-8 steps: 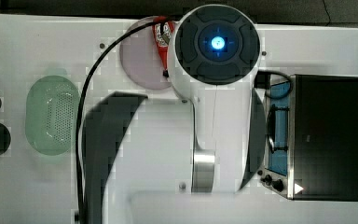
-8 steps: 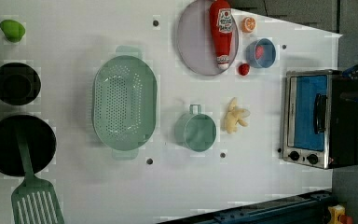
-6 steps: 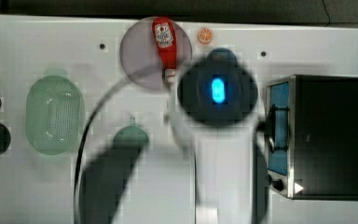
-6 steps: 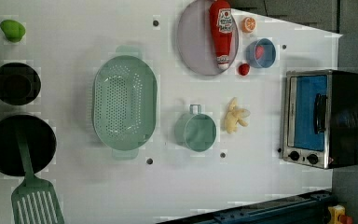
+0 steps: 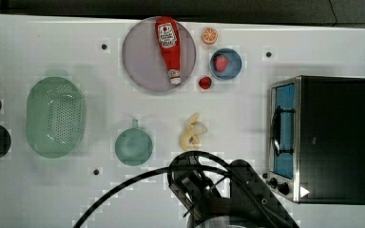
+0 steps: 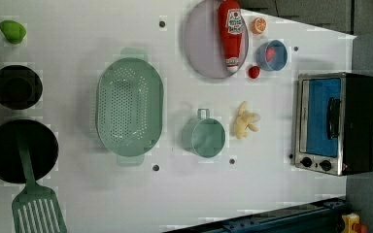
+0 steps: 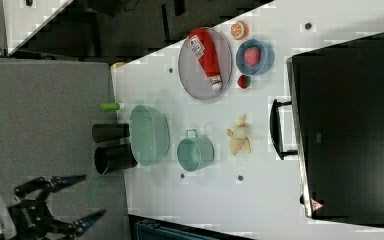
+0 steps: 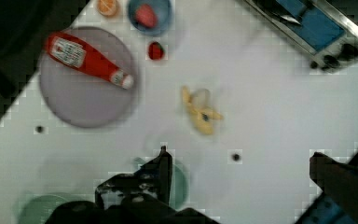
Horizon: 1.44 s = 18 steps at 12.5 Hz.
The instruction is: Pick banana from table and place on oven.
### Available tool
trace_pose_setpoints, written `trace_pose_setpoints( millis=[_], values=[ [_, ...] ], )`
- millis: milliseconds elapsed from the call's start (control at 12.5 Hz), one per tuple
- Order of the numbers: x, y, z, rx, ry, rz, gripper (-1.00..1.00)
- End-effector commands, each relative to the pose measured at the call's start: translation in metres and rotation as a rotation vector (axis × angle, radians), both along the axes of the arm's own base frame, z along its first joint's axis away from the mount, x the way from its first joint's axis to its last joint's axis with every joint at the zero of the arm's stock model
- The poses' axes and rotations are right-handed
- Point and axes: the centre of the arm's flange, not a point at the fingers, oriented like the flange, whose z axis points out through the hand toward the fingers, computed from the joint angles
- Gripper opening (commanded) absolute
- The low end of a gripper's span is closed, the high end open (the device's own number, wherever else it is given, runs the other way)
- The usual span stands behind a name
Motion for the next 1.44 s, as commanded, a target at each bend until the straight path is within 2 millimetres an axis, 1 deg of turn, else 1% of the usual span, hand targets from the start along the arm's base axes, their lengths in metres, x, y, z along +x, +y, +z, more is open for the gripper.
trace_pose_setpoints(
  millis=[80, 320, 480, 640, 800, 960, 1120, 1280, 1440],
  values=[
    [0.060, 0.001, -0.112, 0.023, 0.237, -0.032, 1.00],
    [0.093, 0.001, -0.180, 0.022, 0.291, -0.031, 1.00],
    [0.115, 0.001, -0.225, 0.021, 0.296, -0.030, 1.00],
    [0.129, 0.000, -0.271, 0.020, 0.301, -0.029, 1.00],
    [0.137, 0.000, -0.315, 0.019, 0.301, -0.029, 1.00],
    [0.140, -0.001, -0.357, 0.018, 0.279, -0.030, 1.00],
    [0.137, -0.001, -0.391, 0.017, 0.247, -0.028, 1.00],
    [0.126, 0.000, -0.420, 0.018, 0.236, -0.028, 1.00],
    [0.115, 0.000, -0.445, 0.018, 0.238, -0.028, 1.00]
  ],
)
